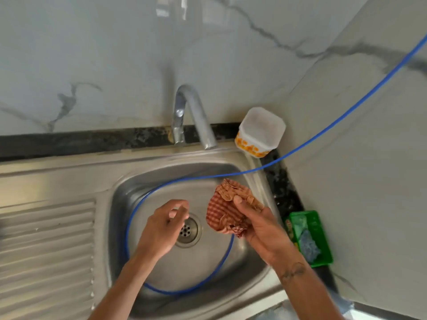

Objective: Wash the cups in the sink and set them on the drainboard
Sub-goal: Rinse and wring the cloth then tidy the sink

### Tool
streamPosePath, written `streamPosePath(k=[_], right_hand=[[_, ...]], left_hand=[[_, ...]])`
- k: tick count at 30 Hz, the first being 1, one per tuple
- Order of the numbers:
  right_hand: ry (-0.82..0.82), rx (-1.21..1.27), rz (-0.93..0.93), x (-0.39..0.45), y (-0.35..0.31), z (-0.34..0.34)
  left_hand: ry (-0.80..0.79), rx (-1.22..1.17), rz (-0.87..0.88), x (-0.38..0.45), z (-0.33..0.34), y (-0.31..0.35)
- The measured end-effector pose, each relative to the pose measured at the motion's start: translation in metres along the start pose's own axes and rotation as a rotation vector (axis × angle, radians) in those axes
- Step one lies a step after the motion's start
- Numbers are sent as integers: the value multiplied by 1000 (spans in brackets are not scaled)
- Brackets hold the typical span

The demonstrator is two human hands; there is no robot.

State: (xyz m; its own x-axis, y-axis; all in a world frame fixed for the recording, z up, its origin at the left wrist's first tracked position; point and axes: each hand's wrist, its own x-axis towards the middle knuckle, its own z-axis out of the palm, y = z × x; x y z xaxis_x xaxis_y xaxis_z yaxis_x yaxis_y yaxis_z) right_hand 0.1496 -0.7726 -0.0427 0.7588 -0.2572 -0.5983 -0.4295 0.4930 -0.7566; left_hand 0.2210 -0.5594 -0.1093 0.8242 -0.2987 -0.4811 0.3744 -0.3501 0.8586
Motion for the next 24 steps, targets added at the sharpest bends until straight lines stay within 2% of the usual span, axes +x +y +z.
streamPosePath(k=[4,7,10,12,14,16,19,22,24], right_hand=[[162,-289,-299,17,-72,-10],[290,-667,-536,41,-126,-13],[326,-1078,-674,86,-165,-14],[341,-1291,-679,127,-180,-18],[355,-1478,-599,160,-185,-17],[352,-1589,-513,176,-184,-12],[334,-1813,-500,192,-176,-9],[271,-1915,-480,201,-173,-13],[154,-1914,-436,203,-177,-14]], left_hand=[[20,-52,8,7,9,17],[37,-59,11,7,13,22],[37,-31,1,9,15,26],[34,-10,-2,11,14,30],[45,6,7,12,11,34],[58,7,30,11,6,39],[81,12,63,9,0,47],[109,27,68,9,-6,51],[125,52,57,9,-10,50]])
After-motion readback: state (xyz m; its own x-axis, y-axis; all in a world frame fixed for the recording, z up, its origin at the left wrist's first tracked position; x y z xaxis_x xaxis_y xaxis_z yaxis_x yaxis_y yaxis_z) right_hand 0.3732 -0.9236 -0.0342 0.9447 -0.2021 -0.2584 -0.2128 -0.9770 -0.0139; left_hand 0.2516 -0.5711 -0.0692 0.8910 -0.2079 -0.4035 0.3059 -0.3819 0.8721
